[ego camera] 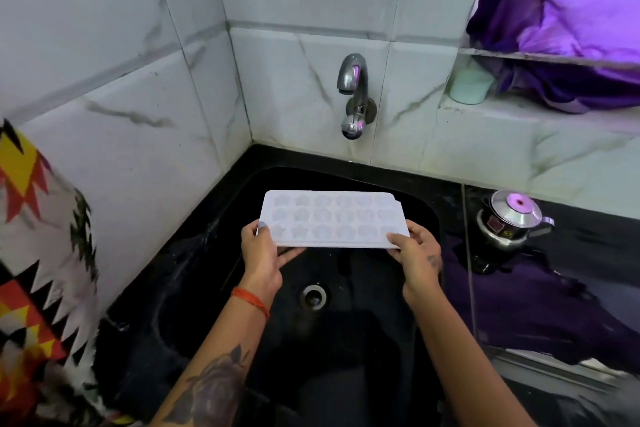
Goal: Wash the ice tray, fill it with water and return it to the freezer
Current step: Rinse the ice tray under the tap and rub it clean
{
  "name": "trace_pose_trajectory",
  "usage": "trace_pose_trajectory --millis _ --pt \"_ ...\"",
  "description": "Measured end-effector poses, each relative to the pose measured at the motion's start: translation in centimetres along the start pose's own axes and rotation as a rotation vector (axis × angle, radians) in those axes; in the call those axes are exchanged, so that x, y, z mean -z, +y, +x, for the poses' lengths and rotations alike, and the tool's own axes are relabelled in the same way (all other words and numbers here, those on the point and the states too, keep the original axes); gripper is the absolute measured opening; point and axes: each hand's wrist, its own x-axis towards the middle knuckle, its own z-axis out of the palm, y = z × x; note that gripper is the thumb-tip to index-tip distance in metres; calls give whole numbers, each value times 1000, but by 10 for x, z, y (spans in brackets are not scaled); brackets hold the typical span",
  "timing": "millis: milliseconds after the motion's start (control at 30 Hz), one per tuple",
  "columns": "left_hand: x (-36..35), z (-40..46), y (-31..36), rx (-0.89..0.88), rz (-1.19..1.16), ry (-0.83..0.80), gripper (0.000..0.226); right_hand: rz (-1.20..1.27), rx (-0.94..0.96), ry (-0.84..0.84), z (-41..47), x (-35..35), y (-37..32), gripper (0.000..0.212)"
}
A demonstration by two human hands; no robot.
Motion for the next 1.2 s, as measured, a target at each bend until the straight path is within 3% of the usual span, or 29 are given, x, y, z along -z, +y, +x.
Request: trace_pose_trajectory --millis 133,267,367,567,800,1200 --pt "0 20 6 7 8 5 26 -213 75 109 23 -20 -11 44" --pt "1 35 10 8 12 20 22 -499 344 170 48 -50 -39 43" --pt "4 45 12 23 11 24 23 -626 485 28 72 -81 -60 53" --pt "8 58 13 33 13 42 23 -950 572 -199 117 -134 -85 75" --pt "9 62 13 28 5 35 20 -1081 753 -233 141 -145 -85 56" --pt "9 60 9 28 11 39 19 -1369 838 -224 145 -143 -85 38"
